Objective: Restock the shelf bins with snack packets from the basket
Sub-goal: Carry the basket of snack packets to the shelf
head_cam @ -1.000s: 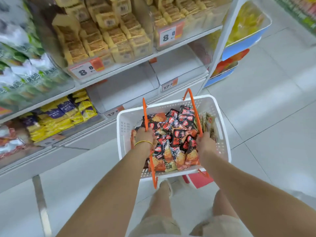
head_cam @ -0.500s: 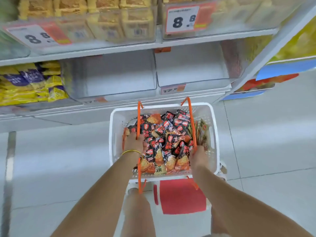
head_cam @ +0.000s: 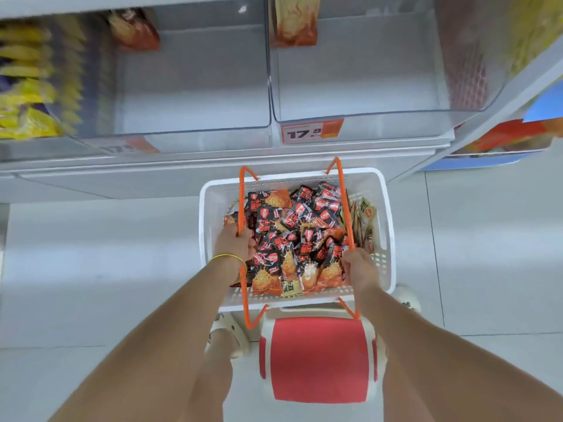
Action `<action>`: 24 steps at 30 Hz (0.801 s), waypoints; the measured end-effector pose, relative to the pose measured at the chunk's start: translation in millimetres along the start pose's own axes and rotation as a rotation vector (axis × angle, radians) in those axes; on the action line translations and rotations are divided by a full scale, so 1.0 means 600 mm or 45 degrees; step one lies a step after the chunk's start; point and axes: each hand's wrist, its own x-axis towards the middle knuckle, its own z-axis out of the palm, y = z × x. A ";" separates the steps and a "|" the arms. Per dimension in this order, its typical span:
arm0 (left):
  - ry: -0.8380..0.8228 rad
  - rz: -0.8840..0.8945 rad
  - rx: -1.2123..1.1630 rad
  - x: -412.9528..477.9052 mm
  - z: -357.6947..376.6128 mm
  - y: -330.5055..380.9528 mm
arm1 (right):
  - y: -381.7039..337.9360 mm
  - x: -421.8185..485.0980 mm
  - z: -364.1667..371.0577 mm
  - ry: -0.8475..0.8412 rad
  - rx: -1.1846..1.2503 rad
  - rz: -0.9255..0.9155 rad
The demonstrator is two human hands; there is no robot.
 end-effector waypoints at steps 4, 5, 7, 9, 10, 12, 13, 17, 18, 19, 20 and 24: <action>0.005 0.029 0.053 0.042 -0.005 0.000 | 0.004 0.036 0.013 -0.018 -0.053 -0.042; 0.010 0.029 0.050 0.048 -0.008 0.001 | 0.005 0.040 0.015 -0.014 -0.040 -0.048; 0.021 0.027 0.071 0.060 -0.011 0.001 | 0.007 0.045 0.014 0.034 -0.005 -0.047; 0.032 0.030 0.108 0.071 -0.016 -0.001 | 0.009 0.058 0.005 0.108 -0.044 -0.085; 0.059 0.022 0.120 0.078 -0.019 -0.006 | 0.009 0.065 -0.003 0.149 -0.141 -0.110; 0.151 0.013 0.215 0.086 -0.028 -0.010 | 0.007 0.082 -0.021 0.271 -0.413 -0.143; 0.207 0.019 0.296 0.088 -0.034 -0.011 | 0.005 0.090 -0.030 0.365 -0.520 -0.118; 0.451 0.112 0.842 0.072 -0.059 -0.008 | -0.010 0.088 -0.037 0.592 -0.734 0.031; 0.458 0.181 0.886 0.069 -0.065 -0.008 | -0.010 0.080 -0.029 0.566 -0.764 0.008; 0.438 0.245 0.911 0.066 -0.068 -0.007 | -0.009 0.071 -0.017 0.532 -0.784 -0.030; 0.408 0.315 0.931 0.066 -0.070 -0.008 | -0.008 0.058 -0.003 0.501 -0.798 -0.069; 0.256 0.680 1.015 0.044 -0.072 0.014 | -0.025 0.001 0.068 0.362 -0.771 -0.263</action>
